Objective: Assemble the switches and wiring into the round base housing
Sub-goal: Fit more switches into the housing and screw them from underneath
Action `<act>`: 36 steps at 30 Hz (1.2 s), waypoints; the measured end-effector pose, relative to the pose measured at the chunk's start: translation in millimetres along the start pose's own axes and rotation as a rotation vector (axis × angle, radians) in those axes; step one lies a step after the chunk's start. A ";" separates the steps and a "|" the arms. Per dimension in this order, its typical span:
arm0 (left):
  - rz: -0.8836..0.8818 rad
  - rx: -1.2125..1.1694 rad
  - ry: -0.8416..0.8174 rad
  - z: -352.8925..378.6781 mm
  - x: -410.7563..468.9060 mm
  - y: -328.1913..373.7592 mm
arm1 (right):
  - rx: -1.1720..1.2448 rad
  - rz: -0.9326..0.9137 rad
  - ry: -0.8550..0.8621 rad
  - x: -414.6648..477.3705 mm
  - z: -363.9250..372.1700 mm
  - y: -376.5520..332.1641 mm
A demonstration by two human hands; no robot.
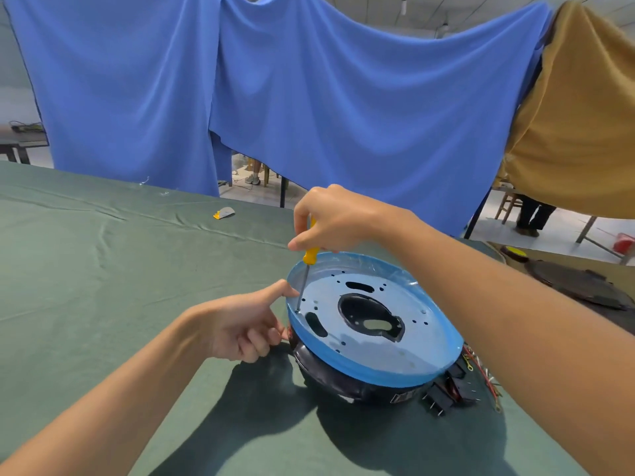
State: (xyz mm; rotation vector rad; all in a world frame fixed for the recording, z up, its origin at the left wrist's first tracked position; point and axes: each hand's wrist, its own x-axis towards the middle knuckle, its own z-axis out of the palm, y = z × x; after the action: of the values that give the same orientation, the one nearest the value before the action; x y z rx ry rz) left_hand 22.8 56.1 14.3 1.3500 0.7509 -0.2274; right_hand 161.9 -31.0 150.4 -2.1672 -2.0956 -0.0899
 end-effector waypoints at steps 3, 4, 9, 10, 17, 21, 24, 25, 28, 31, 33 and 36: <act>-0.023 -0.034 0.015 5.4 -1.0 -5.6 | -0.007 -0.014 -0.054 -7.6 4.7 -1.3; -0.028 -0.043 0.026 6.9 -1.5 -7.2 | -0.015 -0.021 -0.066 -9.3 6.9 -1.6; -0.040 -0.050 0.047 10.0 -7.1 -7.8 | -0.012 -0.052 -0.045 -11.7 11.6 -1.2; -0.040 -0.046 0.058 9.5 -8.6 -6.6 | -0.012 -0.061 -0.043 -11.2 11.7 -1.4; -0.047 0.002 0.092 7.5 -13.4 -1.8 | -0.029 -0.109 -0.044 -8.0 14.7 -2.6; -0.038 0.041 0.102 8.7 -15.3 -2.7 | 0.003 -0.103 -0.058 -8.1 18.4 -0.4; -0.031 0.029 0.109 8.6 -15.9 -4.2 | 0.011 -0.091 -0.056 -8.9 18.7 0.7; -0.028 0.027 0.113 8.2 -15.7 -5.1 | 0.010 -0.087 -0.058 -9.7 18.8 0.6; -0.001 0.033 0.135 7.1 -15.2 -9.1 | 0.020 -0.085 -0.048 -11.5 18.2 -0.8; 0.113 0.072 0.244 9.5 -14.1 -13.2 | 0.012 -0.075 -0.039 -11.9 19.8 -3.0; 0.280 0.190 0.460 12.8 -9.7 -14.9 | -0.049 -0.046 -0.023 -10.9 24.6 -4.3; 0.643 0.358 0.776 14.3 -2.9 -14.4 | -0.132 0.041 0.054 -12.3 29.5 -6.2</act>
State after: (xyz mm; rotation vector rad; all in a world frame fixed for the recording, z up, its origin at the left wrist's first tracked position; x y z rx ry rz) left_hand 17.6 38.6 5.1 1.9769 0.8801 0.7461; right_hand 154.0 -39.1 119.9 -2.2525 -2.0699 -0.2870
